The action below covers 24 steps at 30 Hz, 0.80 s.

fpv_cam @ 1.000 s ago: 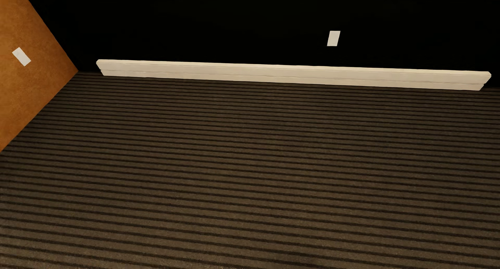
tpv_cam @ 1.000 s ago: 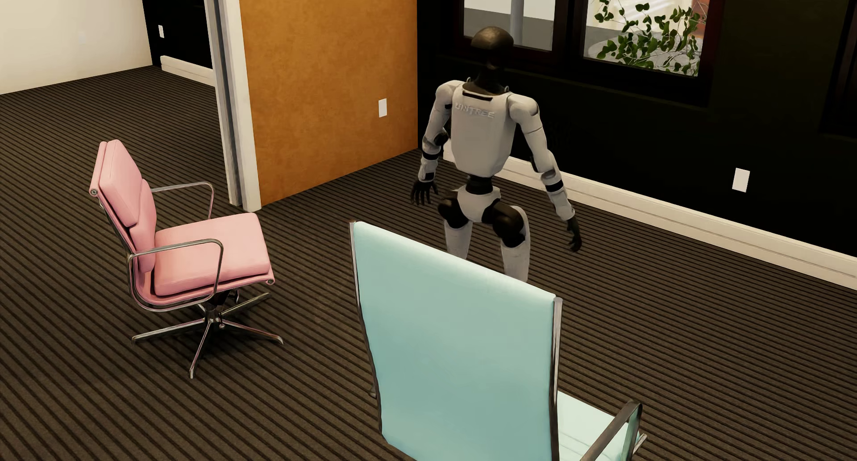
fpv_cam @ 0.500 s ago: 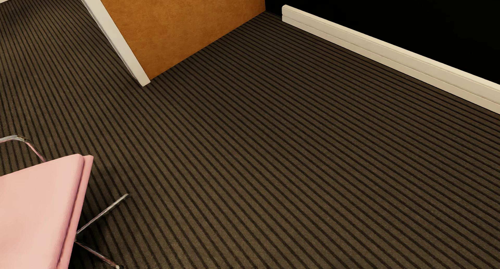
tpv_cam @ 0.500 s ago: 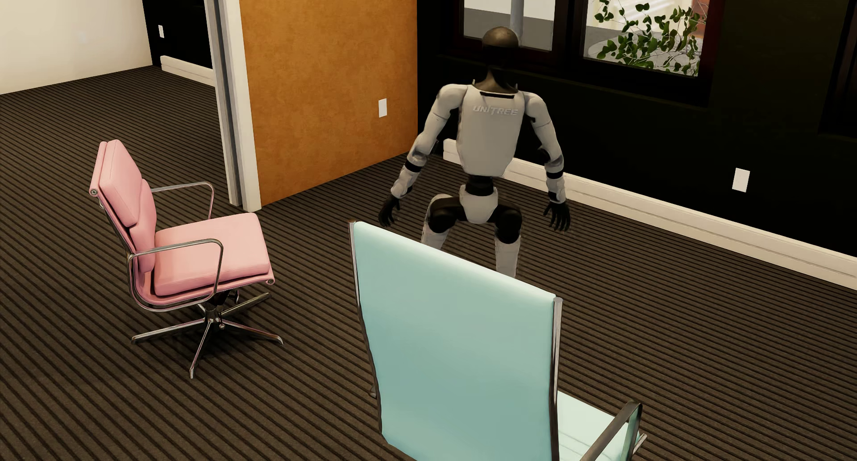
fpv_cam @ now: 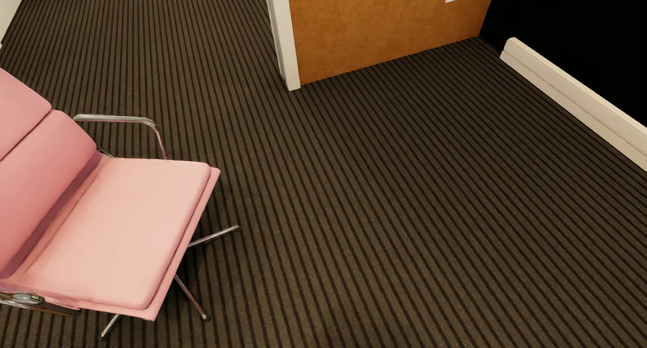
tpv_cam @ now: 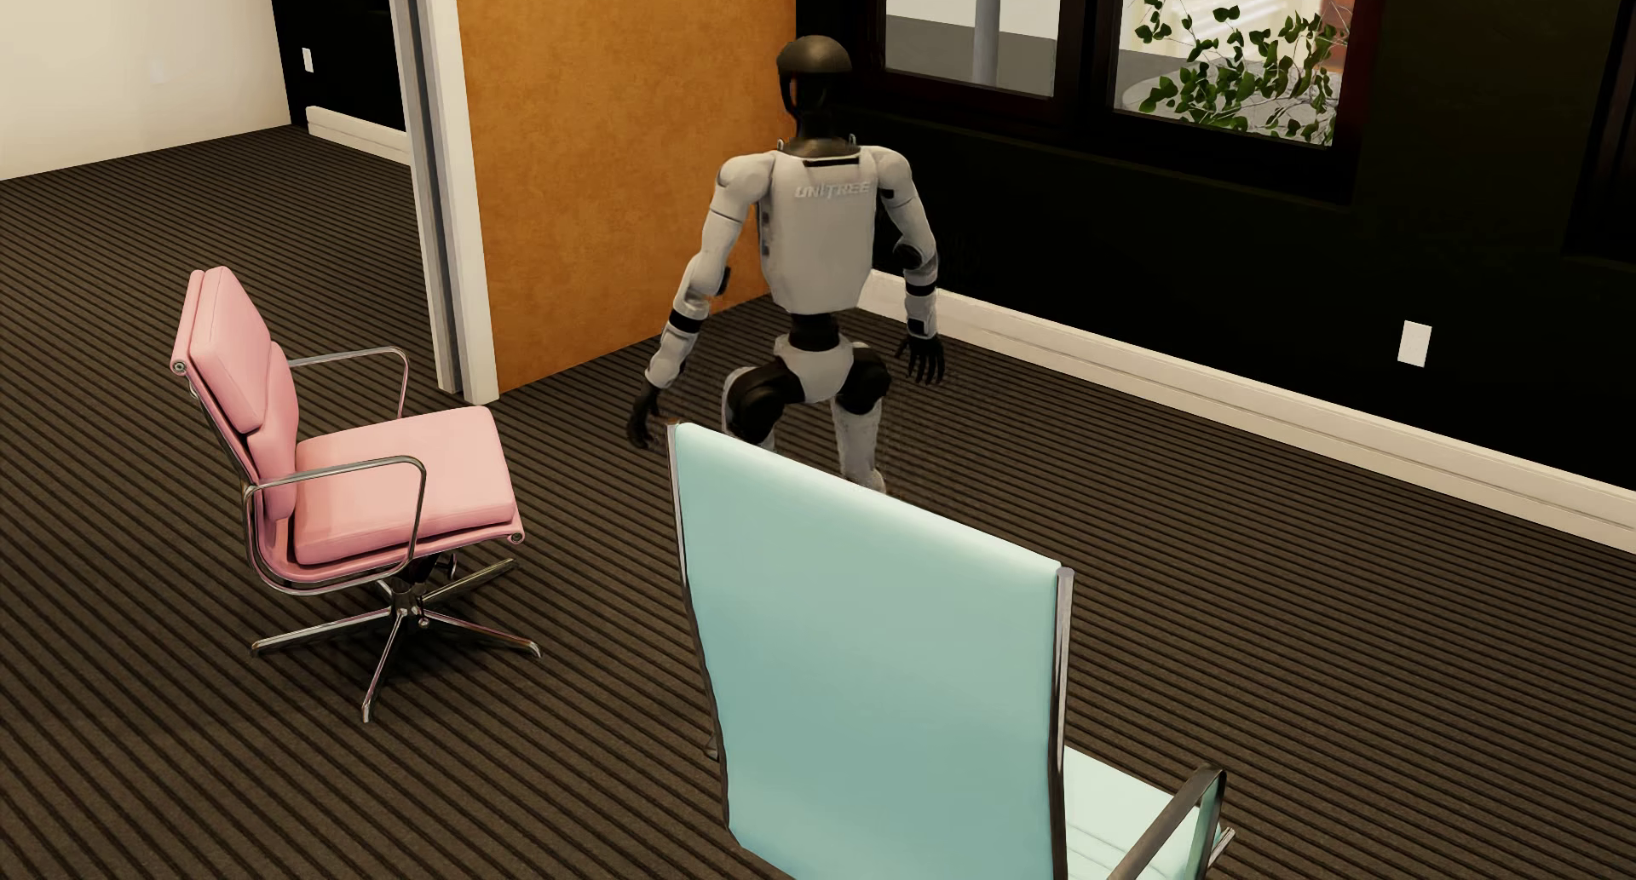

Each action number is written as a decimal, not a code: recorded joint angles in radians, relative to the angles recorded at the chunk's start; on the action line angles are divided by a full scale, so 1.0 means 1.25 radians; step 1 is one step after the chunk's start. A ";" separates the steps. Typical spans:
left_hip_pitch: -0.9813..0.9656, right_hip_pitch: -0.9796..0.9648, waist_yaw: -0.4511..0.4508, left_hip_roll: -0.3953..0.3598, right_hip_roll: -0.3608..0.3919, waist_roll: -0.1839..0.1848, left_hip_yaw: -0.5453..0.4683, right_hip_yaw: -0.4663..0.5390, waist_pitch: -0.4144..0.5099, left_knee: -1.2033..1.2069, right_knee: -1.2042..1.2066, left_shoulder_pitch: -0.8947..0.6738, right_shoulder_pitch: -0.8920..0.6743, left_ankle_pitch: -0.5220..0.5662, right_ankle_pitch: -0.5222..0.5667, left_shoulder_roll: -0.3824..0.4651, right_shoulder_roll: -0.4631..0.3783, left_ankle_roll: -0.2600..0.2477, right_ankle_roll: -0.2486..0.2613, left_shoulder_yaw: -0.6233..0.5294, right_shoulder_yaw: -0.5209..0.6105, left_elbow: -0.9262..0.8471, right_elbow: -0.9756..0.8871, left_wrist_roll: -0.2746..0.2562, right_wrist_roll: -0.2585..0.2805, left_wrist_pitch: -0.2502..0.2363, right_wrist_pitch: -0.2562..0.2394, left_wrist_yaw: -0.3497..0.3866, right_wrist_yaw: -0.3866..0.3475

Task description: Take a seat on light red chair

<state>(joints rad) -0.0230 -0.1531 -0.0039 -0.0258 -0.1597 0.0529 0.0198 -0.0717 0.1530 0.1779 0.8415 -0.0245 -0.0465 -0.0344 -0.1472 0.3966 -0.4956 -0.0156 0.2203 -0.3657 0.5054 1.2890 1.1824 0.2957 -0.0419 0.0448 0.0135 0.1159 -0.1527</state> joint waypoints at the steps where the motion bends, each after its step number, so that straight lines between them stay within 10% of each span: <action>1: 0.010 -0.051 -0.010 -0.001 0.026 -0.004 0.002 0.021 0.003 0.008 -0.009 -0.010 0.001 -0.015 -0.010 0.007 0.004 0.005 0.012 -0.012 -0.009 -0.005 -0.005 0.001 -0.011 0.002 0.000 -0.005 0.007; 11: 0.209 -0.109 -0.037 -0.030 0.126 0.002 0.040 -0.019 -0.017 0.057 -0.397 -0.023 0.041 -0.133 0.091 0.008 -0.016 0.014 0.008 -0.055 -0.099 -0.069 0.013 0.034 -0.036 -0.012 0.015 -0.017 0.043; 13: 0.119 -0.069 -0.029 0.022 0.152 0.024 0.038 0.010 -0.033 0.317 -0.393 -0.005 0.049 -0.098 0.098 0.003 -0.011 -0.099 -0.016 -0.038 -0.089 -0.048 0.020 0.024 -0.033 -0.012 0.015 -0.007 0.028; 14: 0.063 -0.022 -0.016 0.062 0.161 0.032 0.047 0.001 -0.032 0.474 -0.420 0.001 0.059 0.022 0.102 0.006 -0.011 -0.223 -0.047 -0.043 -0.091 -0.039 0.011 0.023 -0.042 -0.012 0.019 -0.025 0.038; 15: 0.000 0.021 -0.003 0.097 0.162 0.038 0.054 -0.011 -0.016 0.613 -0.437 -0.007 0.055 0.050 0.104 0.009 -0.015 -0.231 -0.079 -0.033 -0.097 -0.039 -0.002 0.035 -0.053 -0.010 0.018 -0.040 0.048; 21: -0.238 0.101 0.054 0.144 0.070 0.019 -0.051 0.000 -0.002 0.525 -0.442 -0.006 0.010 -0.009 0.072 0.002 -0.013 -0.089 -0.046 -0.006 -0.048 -0.043 -0.033 0.068 -0.047 -0.001 -0.010 -0.014 0.000; 24: -0.206 0.056 0.052 0.188 0.011 0.006 -0.115 0.036 -0.015 0.297 -0.360 0.025 0.012 0.060 0.052 0.010 0.006 -0.099 0.003 0.023 -0.014 -0.059 -0.050 0.037 -0.051 0.018 -0.003 0.019 -0.021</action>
<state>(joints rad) -0.2799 -0.0837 0.0612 0.2094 -0.1454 0.0609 -0.1234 -0.0265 0.1345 0.5494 0.3910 0.0066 -0.0319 0.0401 -0.0817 0.4088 -0.4887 -0.1391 0.2244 -0.3371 0.4882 1.2158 1.1203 0.3422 -0.1053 0.0675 0.0101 0.1391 -0.1784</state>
